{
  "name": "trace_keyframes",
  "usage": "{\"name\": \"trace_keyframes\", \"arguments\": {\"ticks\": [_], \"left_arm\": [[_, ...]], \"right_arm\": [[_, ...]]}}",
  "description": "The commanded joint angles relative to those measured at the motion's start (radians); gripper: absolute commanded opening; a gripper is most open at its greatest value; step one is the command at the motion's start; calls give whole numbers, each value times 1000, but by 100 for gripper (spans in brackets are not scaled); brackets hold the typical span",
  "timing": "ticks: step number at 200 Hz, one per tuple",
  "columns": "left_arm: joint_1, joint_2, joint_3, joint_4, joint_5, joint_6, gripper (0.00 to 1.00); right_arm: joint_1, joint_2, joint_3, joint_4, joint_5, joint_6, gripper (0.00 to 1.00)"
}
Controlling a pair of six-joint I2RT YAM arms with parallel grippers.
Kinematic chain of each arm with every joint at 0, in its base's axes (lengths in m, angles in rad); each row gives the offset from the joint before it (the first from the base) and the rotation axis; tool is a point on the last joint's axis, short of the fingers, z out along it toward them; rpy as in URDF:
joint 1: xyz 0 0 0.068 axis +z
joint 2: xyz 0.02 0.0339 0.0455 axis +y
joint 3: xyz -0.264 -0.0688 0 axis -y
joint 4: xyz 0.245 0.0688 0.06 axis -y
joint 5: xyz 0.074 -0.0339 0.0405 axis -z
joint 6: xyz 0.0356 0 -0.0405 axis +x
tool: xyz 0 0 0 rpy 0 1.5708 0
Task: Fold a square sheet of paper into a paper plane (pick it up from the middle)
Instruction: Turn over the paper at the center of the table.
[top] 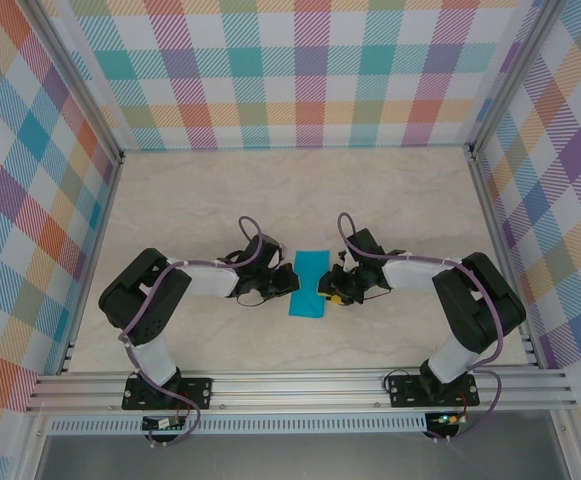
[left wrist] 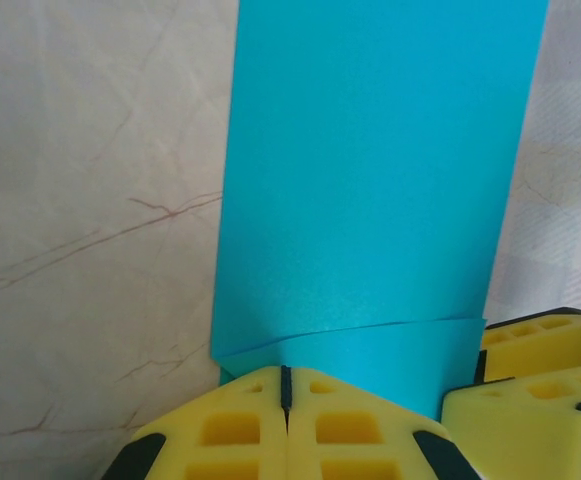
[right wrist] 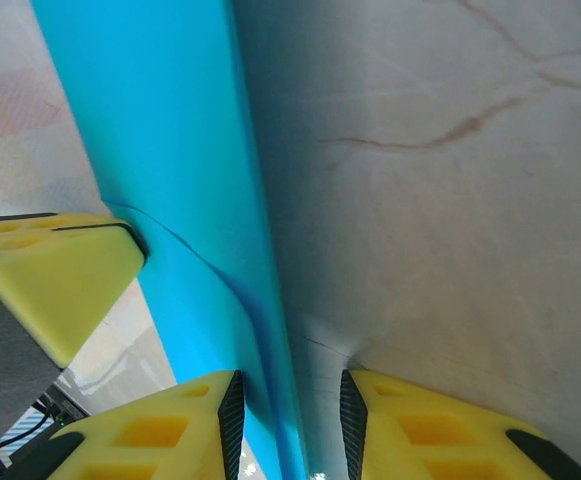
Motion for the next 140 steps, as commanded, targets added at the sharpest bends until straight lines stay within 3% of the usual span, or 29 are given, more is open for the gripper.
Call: {"name": "trace_keyframes", "arguments": {"ticks": [1, 42, 140], "left_arm": [[-7, -44, 0, -49, -39, 11, 0], [-7, -37, 8, -42, -31, 11, 0], [-6, -82, 12, -67, -45, 14, 0]], "right_arm": [[0, -31, -10, 37, -8, 10, 33], [-5, -10, -6, 56, -55, 8, 34], [-5, 11, -6, 52, -74, -31, 27]]}}
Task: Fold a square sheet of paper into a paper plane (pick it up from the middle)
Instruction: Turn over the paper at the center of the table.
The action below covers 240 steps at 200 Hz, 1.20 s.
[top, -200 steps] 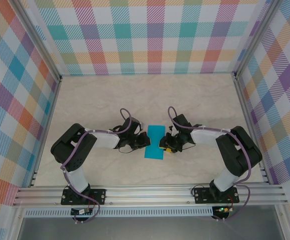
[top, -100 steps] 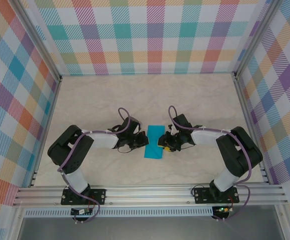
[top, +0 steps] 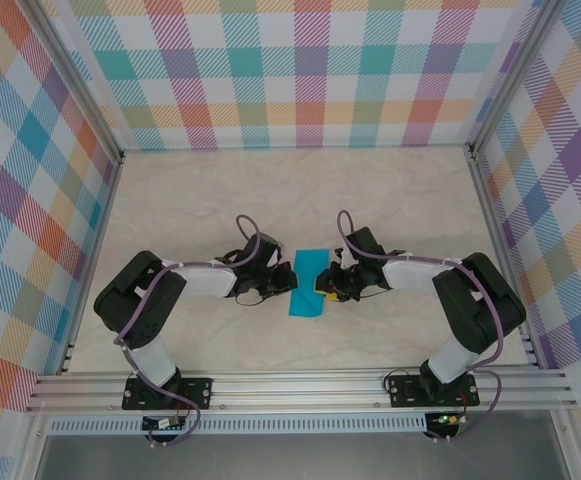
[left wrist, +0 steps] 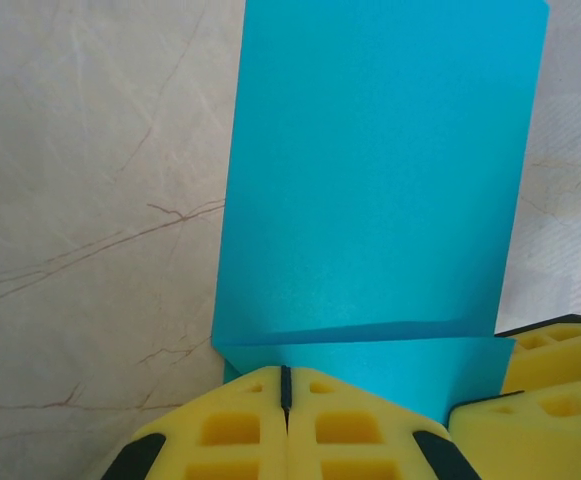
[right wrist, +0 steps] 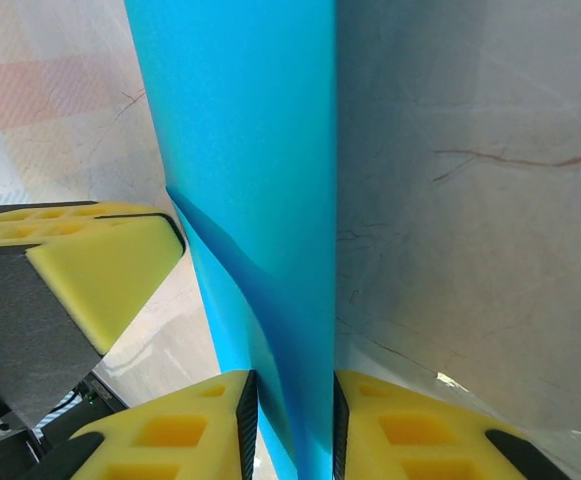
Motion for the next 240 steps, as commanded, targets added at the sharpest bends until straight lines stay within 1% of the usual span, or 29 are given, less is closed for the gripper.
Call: {"name": "trace_keyframes", "arguments": {"ticks": [1, 53, 93, 122, 166, 208, 240], "left_arm": [[-7, -48, 12, -41, -16, 15, 0], [-7, -88, -7, -19, -16, -1, 1], [-7, -123, -11, -31, -33, 3, 1], [-7, -162, -42, 10, -29, -21, 2], [-7, -190, -14, -70, -5, -16, 2], [-7, -213, 19, -141, -11, 0, 2], [-7, -226, 21, -160, -25, -1, 2]], "right_arm": [[-5, 13, -5, -3, -19, -26, 27], [-5, 12, -2, -38, 12, -47, 26], [-5, 9, 0, -60, 23, -45, 21], [-4, 3, 20, -105, 21, -28, 18], [-5, -15, 24, -133, 37, -6, 16], [-4, -8, 56, -159, 21, -1, 15], [-5, -9, 75, -189, 16, -9, 15]]}}
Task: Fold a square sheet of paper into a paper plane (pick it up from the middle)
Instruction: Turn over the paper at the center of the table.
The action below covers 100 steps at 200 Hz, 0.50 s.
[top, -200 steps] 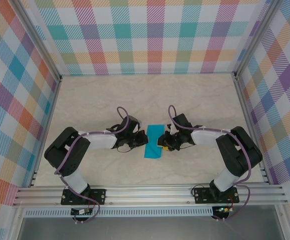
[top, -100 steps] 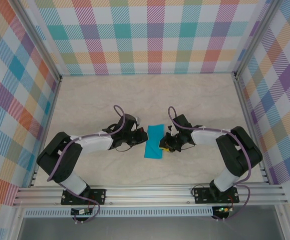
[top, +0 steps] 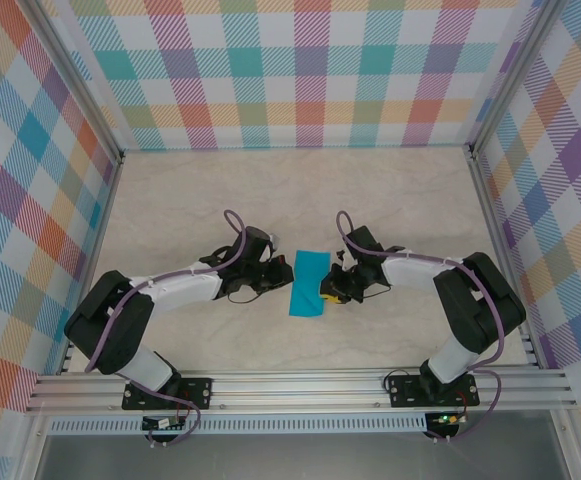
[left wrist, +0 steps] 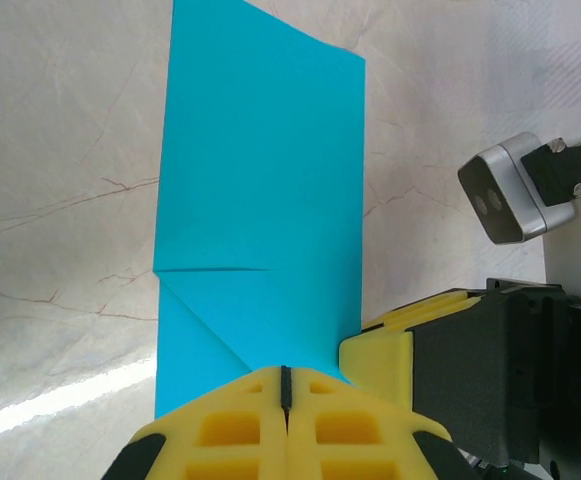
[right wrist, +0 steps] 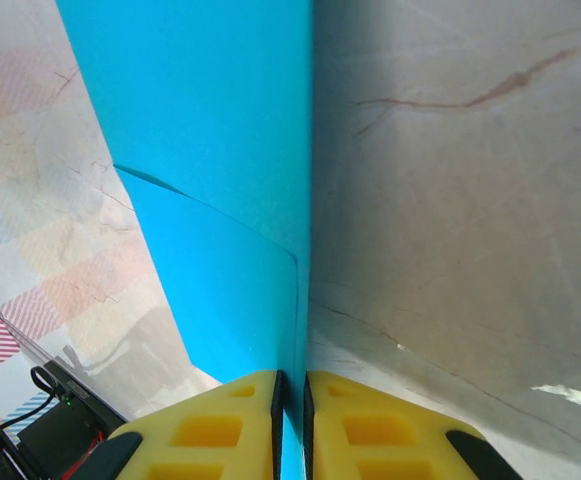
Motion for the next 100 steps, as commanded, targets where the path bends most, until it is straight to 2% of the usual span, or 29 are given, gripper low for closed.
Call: {"name": "trace_keyframes", "arguments": {"ticks": [1, 100], "left_arm": [[-7, -36, 27, -44, -6, 10, 2], [-6, -52, 40, -91, -13, 23, 2]], "right_arm": [[-5, -10, 32, -48, -15, 7, 15], [-5, -13, 82, -115, -8, -1, 15]]}}
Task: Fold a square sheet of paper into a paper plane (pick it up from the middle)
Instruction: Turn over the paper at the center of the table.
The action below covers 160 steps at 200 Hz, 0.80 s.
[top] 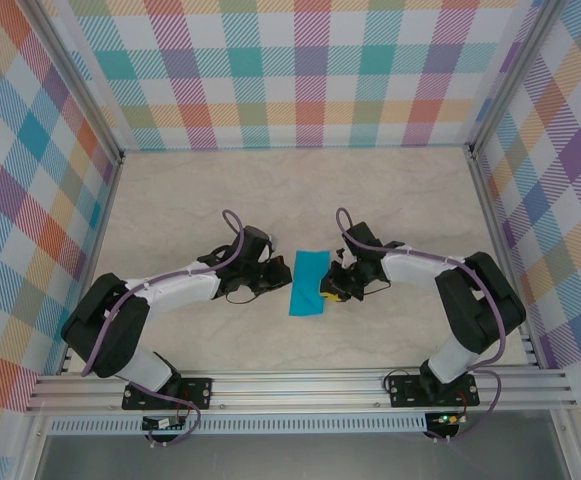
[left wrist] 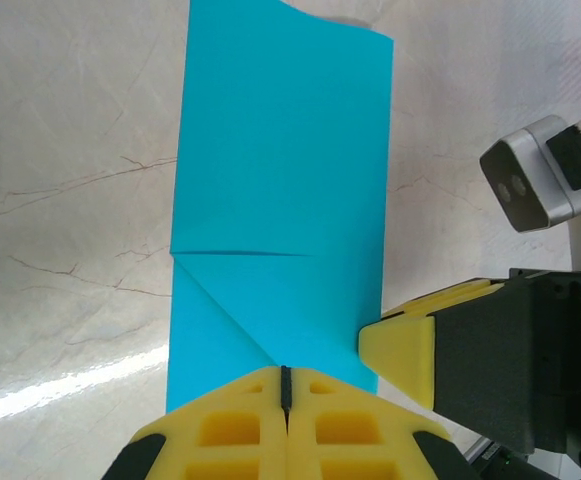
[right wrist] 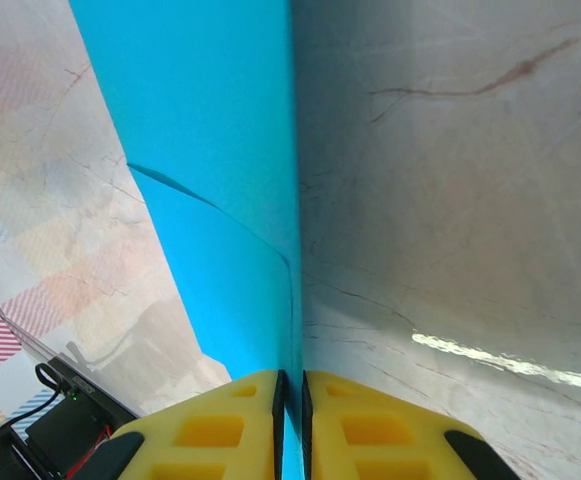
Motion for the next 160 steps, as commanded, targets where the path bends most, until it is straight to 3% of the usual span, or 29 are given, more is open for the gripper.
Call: {"name": "trace_keyframes", "arguments": {"ticks": [1, 106, 160], "left_arm": [[-6, -32, 30, -33, -8, 19, 2], [6, -146, -41, -58, -145, 28, 2], [29, -202, -94, -33, -210, -8, 2]], "right_arm": [[-5, -12, 35, -38, -8, 1, 15], [-5, -66, 6, -63, 43, -47, 7], [-5, -127, 101, -262, 166, -152, 6]]}}
